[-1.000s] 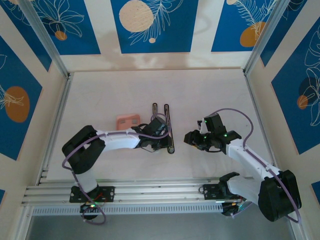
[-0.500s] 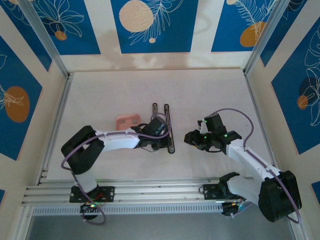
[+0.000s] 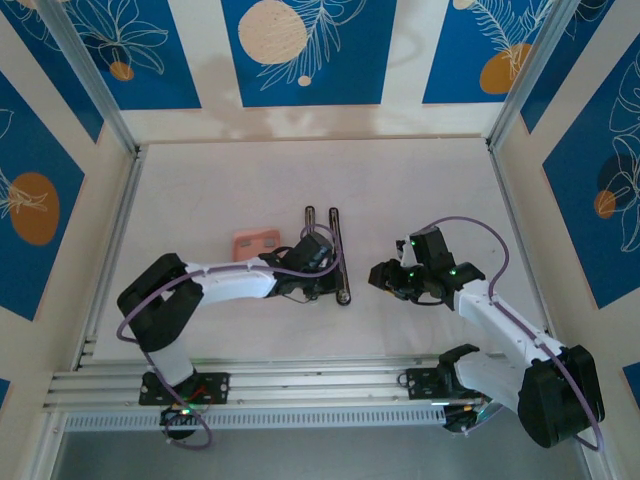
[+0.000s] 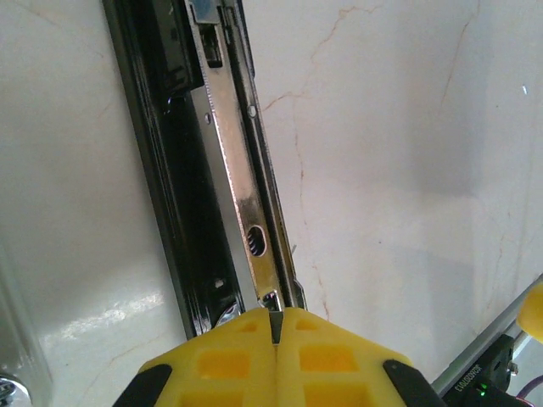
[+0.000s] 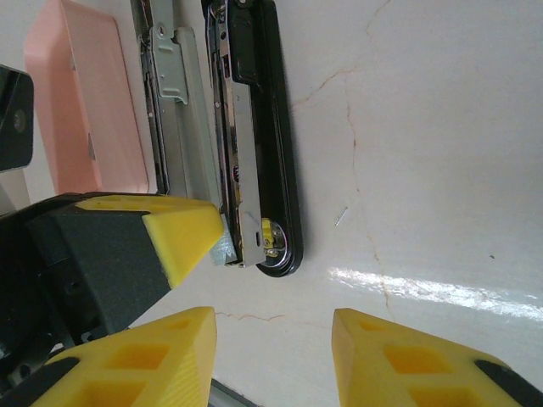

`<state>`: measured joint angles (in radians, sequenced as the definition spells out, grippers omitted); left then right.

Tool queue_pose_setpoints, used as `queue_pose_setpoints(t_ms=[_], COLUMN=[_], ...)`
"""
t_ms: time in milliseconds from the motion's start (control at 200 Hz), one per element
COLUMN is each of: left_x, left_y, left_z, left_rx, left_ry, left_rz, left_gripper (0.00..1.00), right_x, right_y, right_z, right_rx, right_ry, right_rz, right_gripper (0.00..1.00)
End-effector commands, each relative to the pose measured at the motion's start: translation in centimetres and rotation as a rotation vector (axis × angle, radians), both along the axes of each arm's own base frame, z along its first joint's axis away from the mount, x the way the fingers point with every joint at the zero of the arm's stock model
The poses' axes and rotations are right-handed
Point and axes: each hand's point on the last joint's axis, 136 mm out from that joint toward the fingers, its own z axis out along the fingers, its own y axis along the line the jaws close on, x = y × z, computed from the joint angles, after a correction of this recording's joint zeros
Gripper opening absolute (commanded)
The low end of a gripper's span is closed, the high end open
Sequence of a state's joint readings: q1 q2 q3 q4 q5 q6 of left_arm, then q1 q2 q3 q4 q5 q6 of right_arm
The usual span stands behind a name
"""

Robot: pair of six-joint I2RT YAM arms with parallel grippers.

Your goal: Load the staples into the stapler

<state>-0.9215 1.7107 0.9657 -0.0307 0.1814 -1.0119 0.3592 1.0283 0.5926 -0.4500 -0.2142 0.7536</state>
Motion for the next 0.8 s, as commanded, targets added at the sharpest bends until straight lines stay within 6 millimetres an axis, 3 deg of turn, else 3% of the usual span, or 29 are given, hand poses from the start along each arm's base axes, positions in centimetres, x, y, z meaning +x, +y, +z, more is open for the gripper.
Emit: queue_pose_setpoints(t_ms=[0, 285, 455, 615, 795], left_x=[-0.2, -0.8, -0.7, -0.2, 0.3], left_y=[-0.2, 0.8, 0.4, -1.0, -2.1], left_z=[1.3, -0.2, 0.3, 2.2, 5.2], left_rx=[-0.022, 0.045, 0.025, -0.083, -0.241], left_ry=[-0.044, -0.018, -0.037, -0.085, -0.159], left_rz=[-0.019, -0.030, -0.040, -0.049, -0.037], left_gripper=[0.08, 0.08, 0.07, 0.07, 0.07], right_x=[-0.7, -0.9, -0.9, -0.7, -0.5], right_y=[0.0, 0.0, 0.0, 0.4, 1.4], right_z=[-0.2, -0.5, -0.6, 0.0, 2.2], right_rx=[0.019, 0.019, 0.020, 0.044, 0.126], right_ry=[0.028, 0.039, 0.040, 0.013, -0.100], right_rz=[0.001, -0.002, -0.002, 0.015, 0.077], right_gripper=[0.41, 0.40, 0.40, 0.40, 0.41])
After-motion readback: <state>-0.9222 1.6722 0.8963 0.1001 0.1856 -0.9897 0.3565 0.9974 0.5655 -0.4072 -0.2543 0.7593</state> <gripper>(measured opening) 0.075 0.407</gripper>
